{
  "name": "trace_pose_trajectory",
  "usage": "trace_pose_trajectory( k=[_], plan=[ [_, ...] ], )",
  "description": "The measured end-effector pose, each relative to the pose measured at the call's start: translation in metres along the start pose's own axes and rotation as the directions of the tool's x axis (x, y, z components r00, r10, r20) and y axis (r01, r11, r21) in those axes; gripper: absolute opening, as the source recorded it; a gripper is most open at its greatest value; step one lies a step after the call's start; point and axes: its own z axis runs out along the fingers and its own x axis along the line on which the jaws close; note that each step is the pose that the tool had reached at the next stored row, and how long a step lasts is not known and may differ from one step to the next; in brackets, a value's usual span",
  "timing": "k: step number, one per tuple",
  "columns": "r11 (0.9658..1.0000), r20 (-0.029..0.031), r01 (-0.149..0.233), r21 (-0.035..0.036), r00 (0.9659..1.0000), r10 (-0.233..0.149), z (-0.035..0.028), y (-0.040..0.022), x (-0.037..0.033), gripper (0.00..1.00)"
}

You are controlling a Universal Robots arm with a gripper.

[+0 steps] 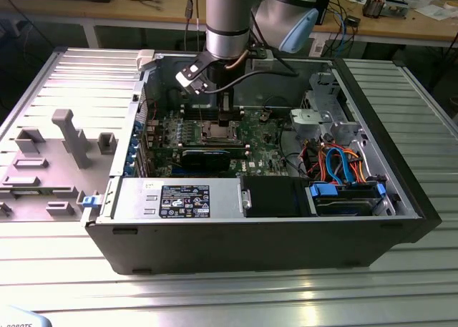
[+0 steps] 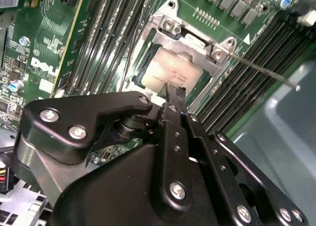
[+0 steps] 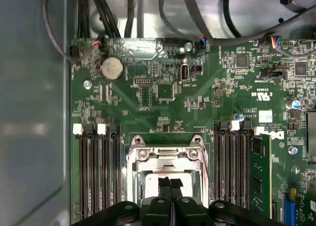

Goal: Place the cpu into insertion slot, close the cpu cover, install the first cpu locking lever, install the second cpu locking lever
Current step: 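Close the cpu cover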

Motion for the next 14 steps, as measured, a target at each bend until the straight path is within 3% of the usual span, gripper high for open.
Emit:
trace_pose_trajectory(
  k=[14],
  plan=[
    [1.0000,-0.0001,0.006,-0.0003,1.0000,-0.006,0.0001,0.0000,0.0000,0.11]
  ],
)
